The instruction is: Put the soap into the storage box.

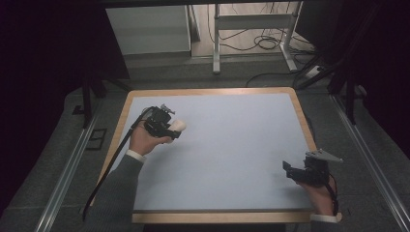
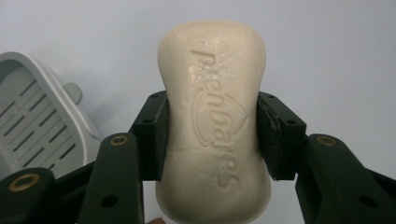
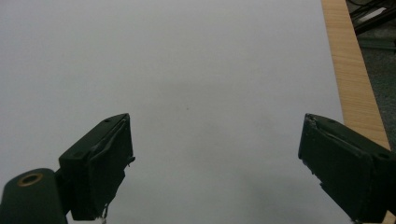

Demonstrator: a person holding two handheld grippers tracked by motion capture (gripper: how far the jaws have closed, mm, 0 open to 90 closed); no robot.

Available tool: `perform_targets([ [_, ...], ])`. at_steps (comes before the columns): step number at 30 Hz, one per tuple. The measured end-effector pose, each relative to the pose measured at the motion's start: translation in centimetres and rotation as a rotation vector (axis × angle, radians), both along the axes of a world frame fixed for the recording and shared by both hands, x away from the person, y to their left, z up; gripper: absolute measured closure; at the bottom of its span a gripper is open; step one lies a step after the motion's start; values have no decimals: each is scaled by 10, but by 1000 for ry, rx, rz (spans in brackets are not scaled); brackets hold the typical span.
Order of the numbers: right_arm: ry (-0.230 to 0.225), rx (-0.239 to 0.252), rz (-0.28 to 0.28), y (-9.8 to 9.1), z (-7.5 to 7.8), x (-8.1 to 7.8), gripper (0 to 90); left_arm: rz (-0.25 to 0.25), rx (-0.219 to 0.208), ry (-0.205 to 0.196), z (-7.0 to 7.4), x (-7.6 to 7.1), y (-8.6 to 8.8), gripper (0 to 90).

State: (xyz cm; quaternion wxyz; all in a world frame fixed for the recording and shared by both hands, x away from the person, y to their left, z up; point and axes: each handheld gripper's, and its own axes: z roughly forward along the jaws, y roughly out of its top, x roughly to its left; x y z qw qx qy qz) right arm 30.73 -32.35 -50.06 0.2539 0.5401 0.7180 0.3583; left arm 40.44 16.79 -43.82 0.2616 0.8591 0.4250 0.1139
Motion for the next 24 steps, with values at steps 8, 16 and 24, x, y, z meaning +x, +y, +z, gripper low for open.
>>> perform_targets([
  [8, 0, -1, -2, 0, 0, 0, 99, 18, -8, 6, 1, 3, 7, 495],
  [16, 0, 0, -2, 0, 0, 0, 98, 33, -6, 8, 2, 6, 14, 495],
  [24, 0, 0, -3, -1, 0, 0, 99, 63, -8, 14, 4, 11, 24, 495],
])
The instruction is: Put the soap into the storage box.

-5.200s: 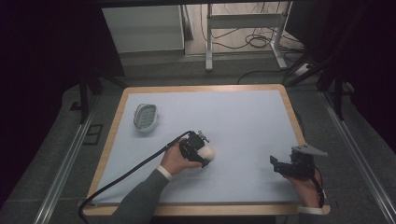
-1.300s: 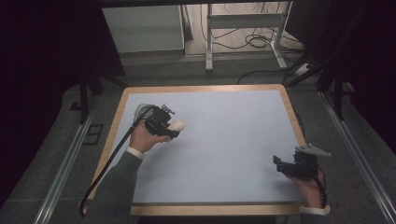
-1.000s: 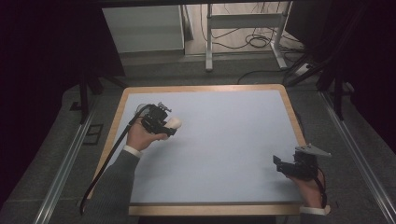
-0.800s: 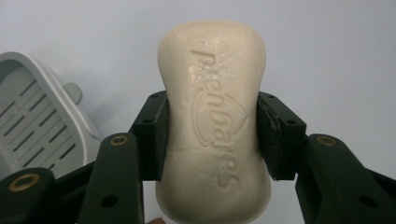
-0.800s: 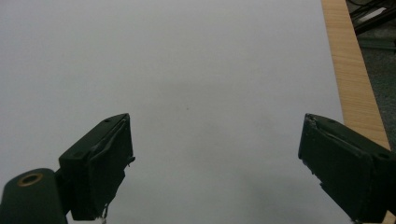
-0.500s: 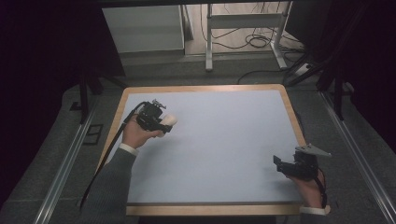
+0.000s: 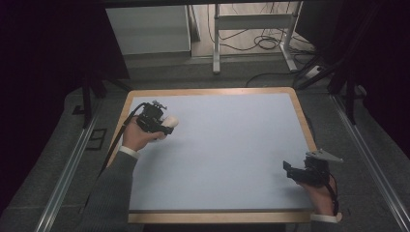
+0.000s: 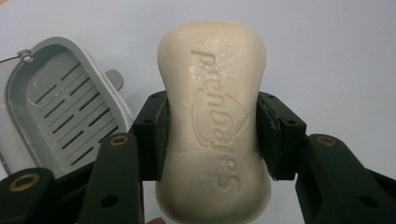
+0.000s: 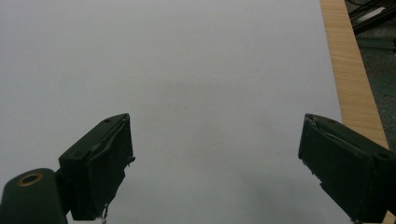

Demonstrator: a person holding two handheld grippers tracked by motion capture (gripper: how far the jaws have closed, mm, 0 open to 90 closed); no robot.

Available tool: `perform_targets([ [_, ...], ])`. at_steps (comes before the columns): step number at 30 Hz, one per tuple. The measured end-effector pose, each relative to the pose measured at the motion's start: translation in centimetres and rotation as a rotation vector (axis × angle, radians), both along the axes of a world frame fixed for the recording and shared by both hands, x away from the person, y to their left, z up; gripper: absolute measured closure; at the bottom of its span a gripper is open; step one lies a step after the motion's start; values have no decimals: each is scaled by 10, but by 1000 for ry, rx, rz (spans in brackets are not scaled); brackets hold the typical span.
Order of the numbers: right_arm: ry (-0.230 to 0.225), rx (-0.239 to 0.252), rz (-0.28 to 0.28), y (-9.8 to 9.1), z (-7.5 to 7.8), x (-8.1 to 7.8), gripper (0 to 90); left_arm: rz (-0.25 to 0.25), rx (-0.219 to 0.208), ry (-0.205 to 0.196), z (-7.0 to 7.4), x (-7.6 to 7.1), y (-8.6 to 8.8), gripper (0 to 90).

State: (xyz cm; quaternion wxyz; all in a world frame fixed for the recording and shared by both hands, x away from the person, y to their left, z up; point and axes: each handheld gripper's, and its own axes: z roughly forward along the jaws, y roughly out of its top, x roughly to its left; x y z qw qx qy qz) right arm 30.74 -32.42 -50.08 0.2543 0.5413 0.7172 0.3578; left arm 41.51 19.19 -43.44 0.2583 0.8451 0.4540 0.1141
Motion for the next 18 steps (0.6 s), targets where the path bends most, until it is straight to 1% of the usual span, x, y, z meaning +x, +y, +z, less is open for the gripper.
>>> perform_targets([
  [8, 2, 1, 1, 0, 0, 0, 99, 24, -2, -4, 3, 3, 9, 495],
  [9, 3, 1, 1, 0, -1, 0, 98, 29, -9, -5, 3, 4, 10, 495],
  [10, 4, 0, 0, 0, -1, 0, 98, 29, -5, -5, 3, 5, 12, 496],
  [18, 0, 1, 1, 0, 0, 0, 99, 58, -18, -7, 7, 9, 22, 495],
])
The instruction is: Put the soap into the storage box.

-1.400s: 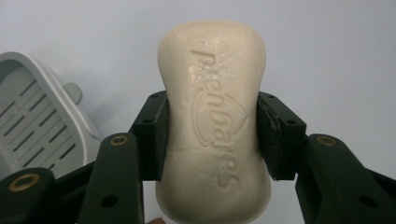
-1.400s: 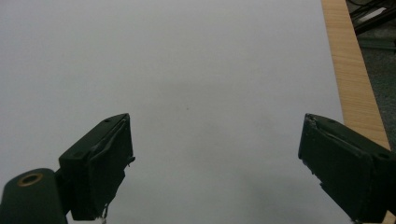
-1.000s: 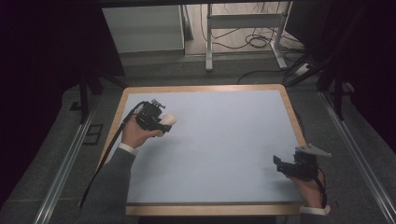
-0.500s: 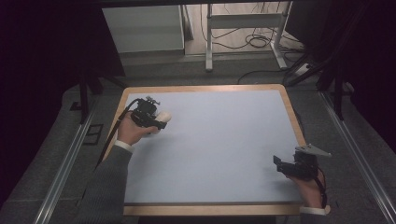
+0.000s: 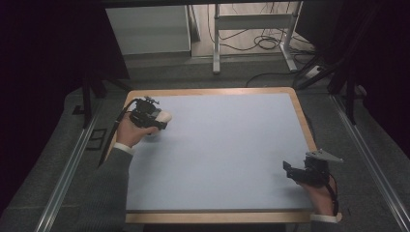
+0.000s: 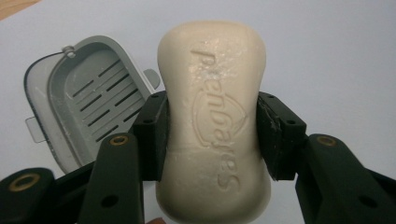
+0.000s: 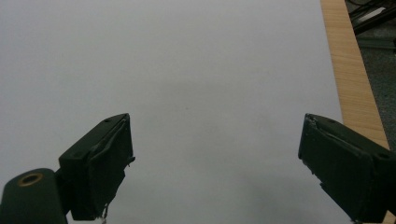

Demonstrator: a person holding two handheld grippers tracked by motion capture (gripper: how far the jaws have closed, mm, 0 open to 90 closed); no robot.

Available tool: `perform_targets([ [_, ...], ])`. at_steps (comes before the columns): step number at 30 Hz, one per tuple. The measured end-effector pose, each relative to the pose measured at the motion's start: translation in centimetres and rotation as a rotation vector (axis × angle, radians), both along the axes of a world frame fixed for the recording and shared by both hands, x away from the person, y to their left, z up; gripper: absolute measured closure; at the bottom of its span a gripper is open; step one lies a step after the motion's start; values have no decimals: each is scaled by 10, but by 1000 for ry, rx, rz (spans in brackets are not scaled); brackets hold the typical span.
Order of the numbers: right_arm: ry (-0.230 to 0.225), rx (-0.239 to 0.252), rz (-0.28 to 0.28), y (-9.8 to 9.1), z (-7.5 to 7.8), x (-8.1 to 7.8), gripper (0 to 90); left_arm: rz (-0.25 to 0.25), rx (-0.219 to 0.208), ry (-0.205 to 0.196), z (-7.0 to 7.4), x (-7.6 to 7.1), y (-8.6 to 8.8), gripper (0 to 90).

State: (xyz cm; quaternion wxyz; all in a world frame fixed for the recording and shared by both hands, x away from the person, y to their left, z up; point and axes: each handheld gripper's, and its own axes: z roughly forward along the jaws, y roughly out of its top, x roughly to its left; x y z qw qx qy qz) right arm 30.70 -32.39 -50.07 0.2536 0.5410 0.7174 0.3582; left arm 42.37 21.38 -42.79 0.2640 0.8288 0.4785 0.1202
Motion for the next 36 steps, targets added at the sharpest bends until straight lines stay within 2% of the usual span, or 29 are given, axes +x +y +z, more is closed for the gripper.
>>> perform_targets([
  [14, 0, -1, -1, -1, 0, 0, 99, 70, -6, 13, -1, 13, 18, 495],
  [20, 0, 2, -6, -2, 0, 0, 99, 110, 22, 28, -9, 22, 23, 495],
  [36, 1, 1, -6, -2, -1, 0, 99, 209, 22, 76, -32, 46, 31, 495],
])
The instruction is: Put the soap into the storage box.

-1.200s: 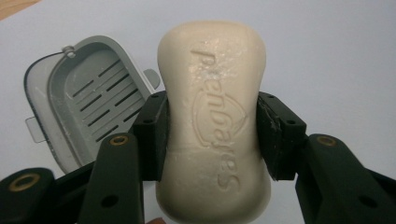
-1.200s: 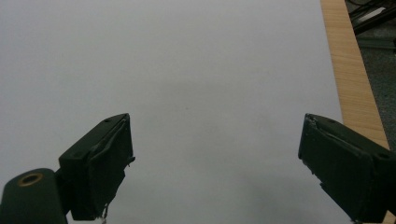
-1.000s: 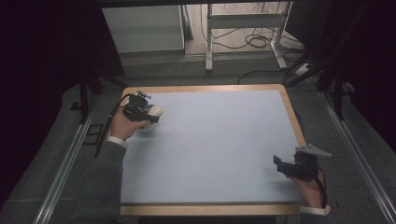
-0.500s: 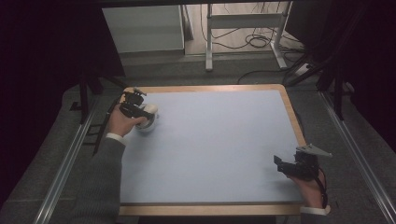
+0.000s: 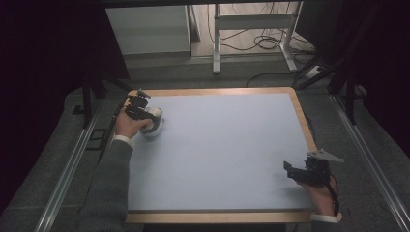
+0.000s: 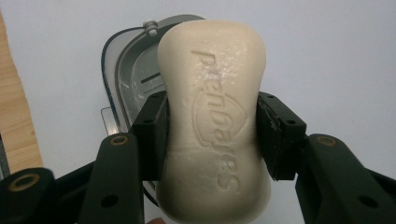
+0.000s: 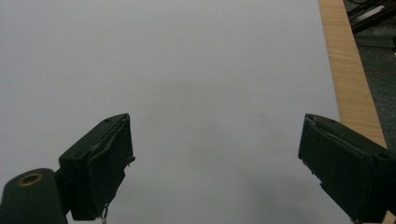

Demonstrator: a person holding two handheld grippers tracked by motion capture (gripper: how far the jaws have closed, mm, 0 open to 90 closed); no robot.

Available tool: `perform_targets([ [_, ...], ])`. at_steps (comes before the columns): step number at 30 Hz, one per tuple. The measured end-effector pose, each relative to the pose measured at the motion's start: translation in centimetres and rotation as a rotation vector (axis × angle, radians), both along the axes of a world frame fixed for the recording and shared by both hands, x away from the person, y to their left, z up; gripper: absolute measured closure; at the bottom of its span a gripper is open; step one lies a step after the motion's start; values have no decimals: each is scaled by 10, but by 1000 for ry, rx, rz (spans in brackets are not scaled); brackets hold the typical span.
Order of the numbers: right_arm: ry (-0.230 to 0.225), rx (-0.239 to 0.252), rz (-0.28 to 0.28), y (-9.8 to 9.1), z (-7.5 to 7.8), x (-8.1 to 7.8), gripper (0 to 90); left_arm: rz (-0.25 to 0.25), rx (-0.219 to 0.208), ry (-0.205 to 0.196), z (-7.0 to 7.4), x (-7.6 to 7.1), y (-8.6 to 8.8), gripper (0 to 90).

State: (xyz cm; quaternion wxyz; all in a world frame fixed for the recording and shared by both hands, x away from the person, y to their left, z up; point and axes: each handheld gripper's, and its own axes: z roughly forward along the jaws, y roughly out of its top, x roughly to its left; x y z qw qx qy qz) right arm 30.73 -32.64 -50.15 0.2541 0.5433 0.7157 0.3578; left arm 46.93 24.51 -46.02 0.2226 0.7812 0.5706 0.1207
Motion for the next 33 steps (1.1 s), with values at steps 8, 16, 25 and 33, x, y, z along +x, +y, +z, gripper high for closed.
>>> perform_targets([
  [8, 6, -6, 4, 1, -1, 1, 99, 7, 17, 12, -9, 5, -5, 494],
  [16, 5, -4, 2, 1, -1, 0, 99, -22, -5, -48, -1, -3, -12, 420],
  [25, 3, -2, -1, 0, -1, 0, 99, -63, 0, -113, 11, -18, -21, 360],
  [33, -1, -4, 1, 1, 0, -1, 99, -169, -66, -134, 15, -40, -32, 326],
])
